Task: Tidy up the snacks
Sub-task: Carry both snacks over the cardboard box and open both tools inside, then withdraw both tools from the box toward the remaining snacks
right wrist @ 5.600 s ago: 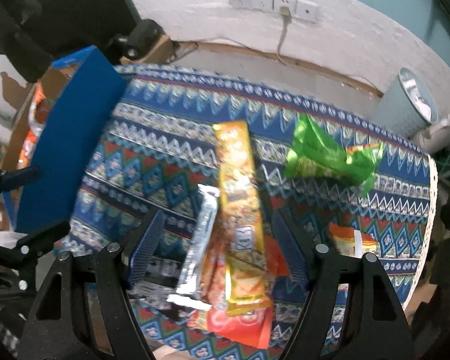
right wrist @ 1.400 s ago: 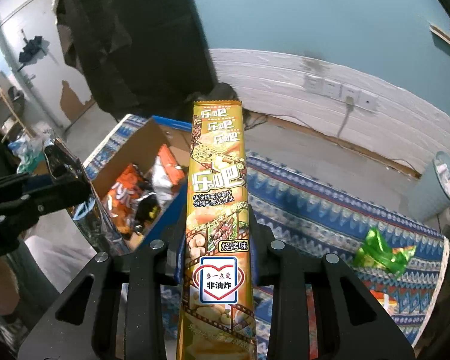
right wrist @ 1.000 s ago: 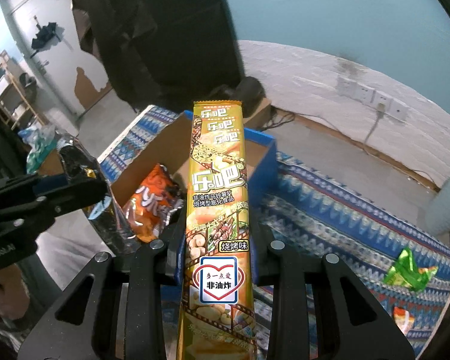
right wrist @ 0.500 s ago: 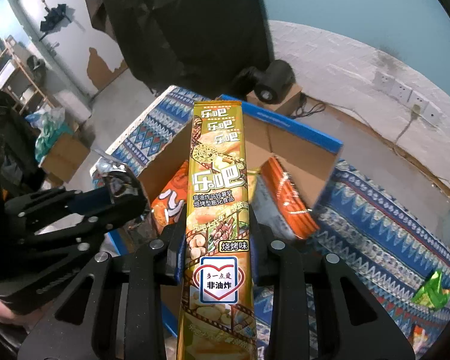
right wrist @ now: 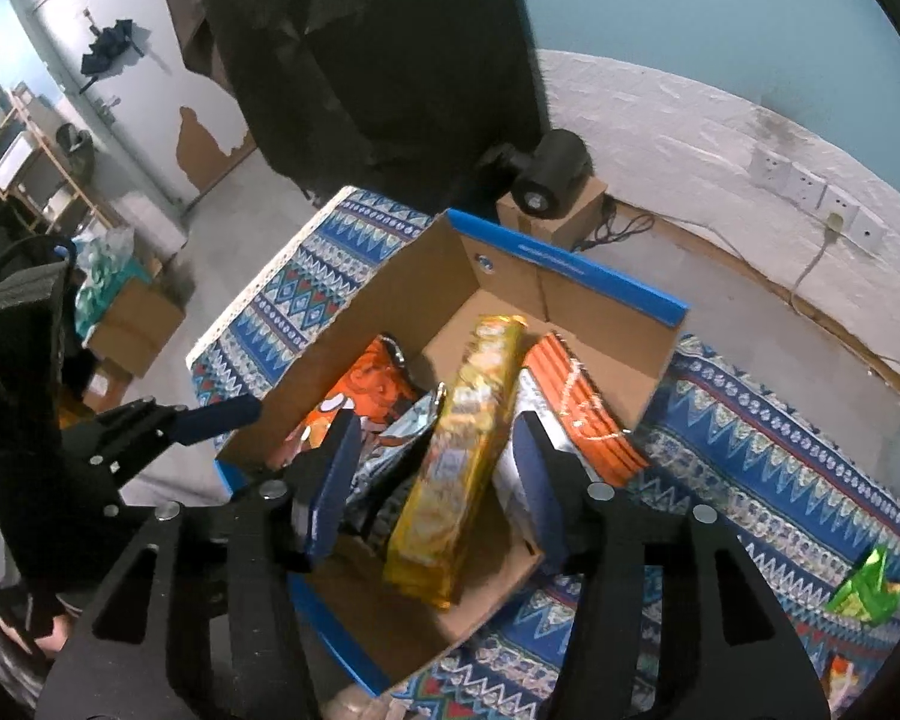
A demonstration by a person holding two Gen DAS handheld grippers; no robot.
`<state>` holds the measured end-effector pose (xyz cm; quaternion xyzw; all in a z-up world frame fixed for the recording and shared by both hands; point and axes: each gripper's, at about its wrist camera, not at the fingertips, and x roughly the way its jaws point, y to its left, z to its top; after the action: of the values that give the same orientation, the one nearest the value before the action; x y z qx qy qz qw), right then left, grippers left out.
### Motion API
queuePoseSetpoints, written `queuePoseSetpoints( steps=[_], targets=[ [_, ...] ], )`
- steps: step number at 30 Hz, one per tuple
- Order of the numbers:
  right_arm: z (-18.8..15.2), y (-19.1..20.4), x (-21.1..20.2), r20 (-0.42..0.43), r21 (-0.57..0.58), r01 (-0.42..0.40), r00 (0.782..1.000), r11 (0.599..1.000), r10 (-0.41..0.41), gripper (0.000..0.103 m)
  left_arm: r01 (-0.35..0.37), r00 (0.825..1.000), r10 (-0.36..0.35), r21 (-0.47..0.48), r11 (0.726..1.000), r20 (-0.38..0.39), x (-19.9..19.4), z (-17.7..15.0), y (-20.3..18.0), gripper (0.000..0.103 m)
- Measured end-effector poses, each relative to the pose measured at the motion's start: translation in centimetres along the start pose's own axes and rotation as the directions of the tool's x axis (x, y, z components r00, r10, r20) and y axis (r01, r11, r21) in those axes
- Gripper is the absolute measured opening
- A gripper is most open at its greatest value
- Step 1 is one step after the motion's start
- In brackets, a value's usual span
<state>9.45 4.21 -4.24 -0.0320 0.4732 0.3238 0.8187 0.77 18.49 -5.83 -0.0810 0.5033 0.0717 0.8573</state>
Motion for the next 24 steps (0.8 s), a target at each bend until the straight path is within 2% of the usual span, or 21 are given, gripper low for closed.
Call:
queuePoseSetpoints(
  steps=[11, 15, 20, 24],
  targets=[
    [-1.8, -3.1, -2.7, 0.019, 0.048, 0.071, 0.997, 0.996, -0.072, 0.065, 0.016, 1.000, -0.016, 0.065, 0.998, -0.006, -0.6, -0.2, -3.5, 0.075],
    [-3.0, -5.0, -4.0, 0.022, 0.076, 0.104, 0.994, 0.992, -0.106, 0.071, 0.048, 0.999, -0.046, 0.102, 0.994, -0.023, -0.7, -0.4, -5.7, 0.077],
    [-4.8, -7.9, -5.8, 0.021, 0.127, 0.144, 0.989, 0.981, -0.148, 0.072, 0.108, 0.994, -0.101, 0.150, 0.983, -0.053, -1.1, -0.7, -8.9, 0.077],
    [-6.5, -10.3, -7.3, 0.018, 0.172, 0.181, 0.982, 0.968, -0.186, 0.073, 0.122, 0.992, -0.112, 0.203, 0.972, -0.057, -1.3, -1.2, -11.5, 0.081]
  ],
)
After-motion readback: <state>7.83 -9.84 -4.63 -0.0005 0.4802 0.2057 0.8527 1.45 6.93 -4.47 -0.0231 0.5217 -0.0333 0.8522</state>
